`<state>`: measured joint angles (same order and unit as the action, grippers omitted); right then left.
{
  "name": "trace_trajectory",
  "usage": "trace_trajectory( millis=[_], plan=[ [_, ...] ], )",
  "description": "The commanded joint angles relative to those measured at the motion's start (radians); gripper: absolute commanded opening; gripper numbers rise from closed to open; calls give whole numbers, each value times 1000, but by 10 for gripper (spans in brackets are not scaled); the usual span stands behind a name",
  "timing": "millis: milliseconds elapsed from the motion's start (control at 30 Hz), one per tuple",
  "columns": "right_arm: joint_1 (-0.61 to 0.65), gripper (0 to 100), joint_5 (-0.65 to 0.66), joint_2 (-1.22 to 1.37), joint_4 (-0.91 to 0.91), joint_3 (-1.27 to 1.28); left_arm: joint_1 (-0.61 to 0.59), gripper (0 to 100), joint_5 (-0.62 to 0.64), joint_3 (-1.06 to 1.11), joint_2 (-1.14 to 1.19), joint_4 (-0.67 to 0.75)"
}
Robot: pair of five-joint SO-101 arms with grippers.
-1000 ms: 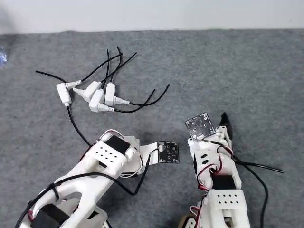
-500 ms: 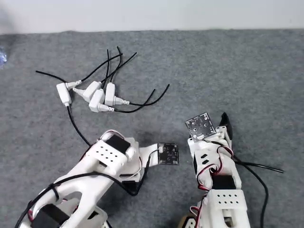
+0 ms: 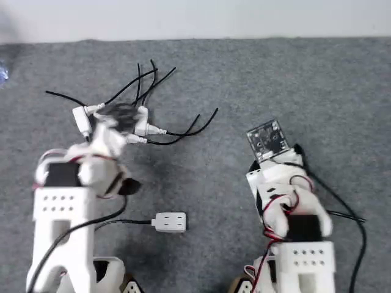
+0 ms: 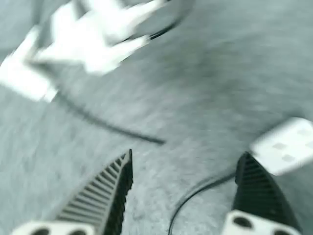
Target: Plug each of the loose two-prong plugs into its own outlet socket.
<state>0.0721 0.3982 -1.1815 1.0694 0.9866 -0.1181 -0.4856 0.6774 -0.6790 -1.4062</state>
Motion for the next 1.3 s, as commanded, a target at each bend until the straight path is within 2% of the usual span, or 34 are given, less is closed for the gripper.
trace_trajectory(
  millis=[0, 167, 267, 400, 500, 600, 700, 867, 967, 1067, 1267],
  plan=[
    [36, 294, 92, 5, 255, -206, -133, 317, 83, 239, -147, 176],
    [96, 236, 310, 5, 441, -238, -140, 317, 221, 503, -250, 397],
    [38, 208, 428, 5, 495, -226, -178, 317, 236, 550, -296, 419],
    [-79, 245, 512, 5, 440, -141, -230, 317, 235, 651, -350, 428],
    [-81, 280, 617, 5, 377, -17, -272, 317, 230, 700, -413, 427],
    [-54, 273, 740, 30, 335, 61, -315, 317, 230, 727, -491, 427],
    [-51, 260, 798, 137, 294, 41, -315, 317, 230, 771, -575, 427],
    [-59, 262, 895, 458, 269, -77, -313, 317, 227, 832, -723, 420],
    [-102, 262, 914, 647, 217, -170, -311, 317, 195, 846, -790, 382],
    [-130, 262, 1000, 796, 237, -241, -311, 317, 192, 848, -841, 350],
    [-180, 262, 1102, 928, 173, -279, -281, 317, 190, 874, -881, 348]
  ],
)
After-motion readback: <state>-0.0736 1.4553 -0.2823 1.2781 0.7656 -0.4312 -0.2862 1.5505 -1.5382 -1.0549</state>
